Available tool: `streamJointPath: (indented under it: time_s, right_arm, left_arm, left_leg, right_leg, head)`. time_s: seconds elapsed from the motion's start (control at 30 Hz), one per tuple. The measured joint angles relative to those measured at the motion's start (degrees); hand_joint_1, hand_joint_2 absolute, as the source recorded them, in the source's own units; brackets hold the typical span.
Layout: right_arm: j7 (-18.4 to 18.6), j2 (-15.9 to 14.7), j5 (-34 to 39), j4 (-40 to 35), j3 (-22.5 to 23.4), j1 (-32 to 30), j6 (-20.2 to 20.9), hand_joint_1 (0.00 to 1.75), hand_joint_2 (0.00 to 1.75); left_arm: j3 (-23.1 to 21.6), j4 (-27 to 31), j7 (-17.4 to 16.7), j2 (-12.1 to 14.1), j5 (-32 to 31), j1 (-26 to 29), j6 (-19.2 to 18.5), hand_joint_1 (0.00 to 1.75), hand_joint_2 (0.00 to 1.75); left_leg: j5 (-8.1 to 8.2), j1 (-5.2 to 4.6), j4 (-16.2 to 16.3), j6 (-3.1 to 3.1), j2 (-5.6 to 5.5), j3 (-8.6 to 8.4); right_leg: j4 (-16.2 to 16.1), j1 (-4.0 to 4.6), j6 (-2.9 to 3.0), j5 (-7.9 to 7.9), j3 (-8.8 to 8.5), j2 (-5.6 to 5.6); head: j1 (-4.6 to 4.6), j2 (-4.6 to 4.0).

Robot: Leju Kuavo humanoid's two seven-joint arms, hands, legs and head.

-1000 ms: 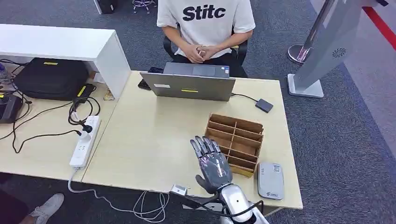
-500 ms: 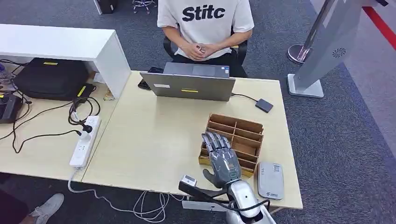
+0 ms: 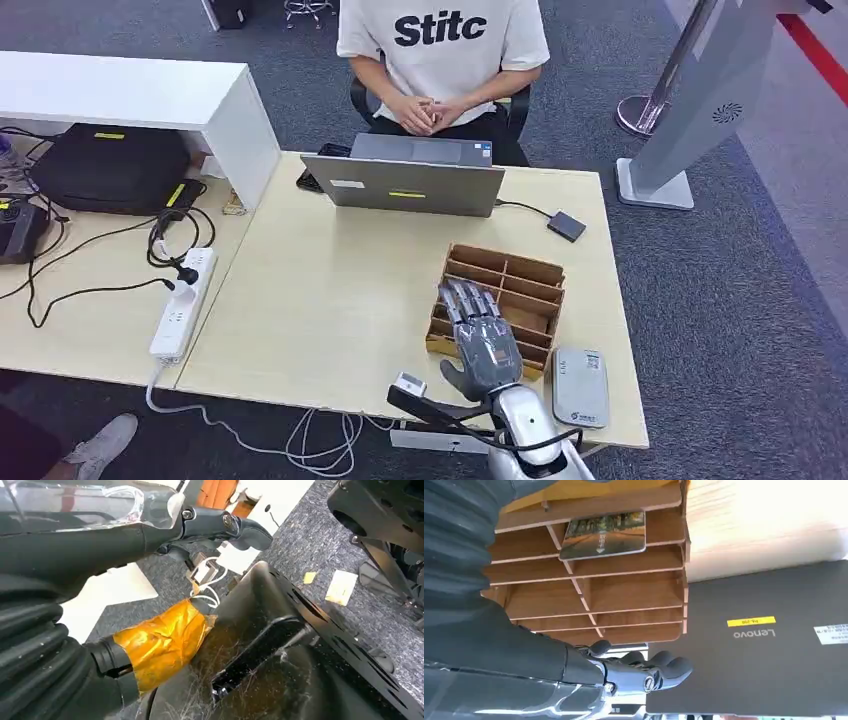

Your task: Pass the card to the sensor for recognition and then transmit it.

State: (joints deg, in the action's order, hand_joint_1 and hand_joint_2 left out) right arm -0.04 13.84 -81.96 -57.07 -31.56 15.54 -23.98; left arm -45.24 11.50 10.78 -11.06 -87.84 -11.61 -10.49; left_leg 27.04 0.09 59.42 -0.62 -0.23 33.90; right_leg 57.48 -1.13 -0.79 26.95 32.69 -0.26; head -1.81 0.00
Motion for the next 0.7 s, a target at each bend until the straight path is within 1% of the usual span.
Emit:
streamJointPath:
  time_s: [0.53, 0.7]
  right_arm:
    - [1.7, 0.4, -1.5, 2.3, 0.6, 0.0, 0.0, 0.0, 1.75]
    - [2.6, 0.4, -2.8, 2.6, 1.3, 0.0, -0.4, 0.0, 1.75]
  left_arm:
    - [-0.2, 0.0, 0.8, 0.0, 0.0, 0.0, -0.8, 0.0, 1.75]
    - [-0.2, 0.2, 1.3, 0.2, 0.1, 0.0, -1.8, 0.0, 1.75]
  left_leg:
    - [-0.01, 0.0, 0.0, 0.01, -0.14, 0.05]
    - [-0.01, 0.0, 0.0, 0.01, -0.17, 0.05]
  right_leg:
    - [0.0, 0.0, 0.0, 0.0, 0.0, -0.11]
    - [0.0, 0.0, 0.0, 0.0, 0.0, -0.13]
  head:
    - [0.02, 0.0]
    - [0.0, 0.0]
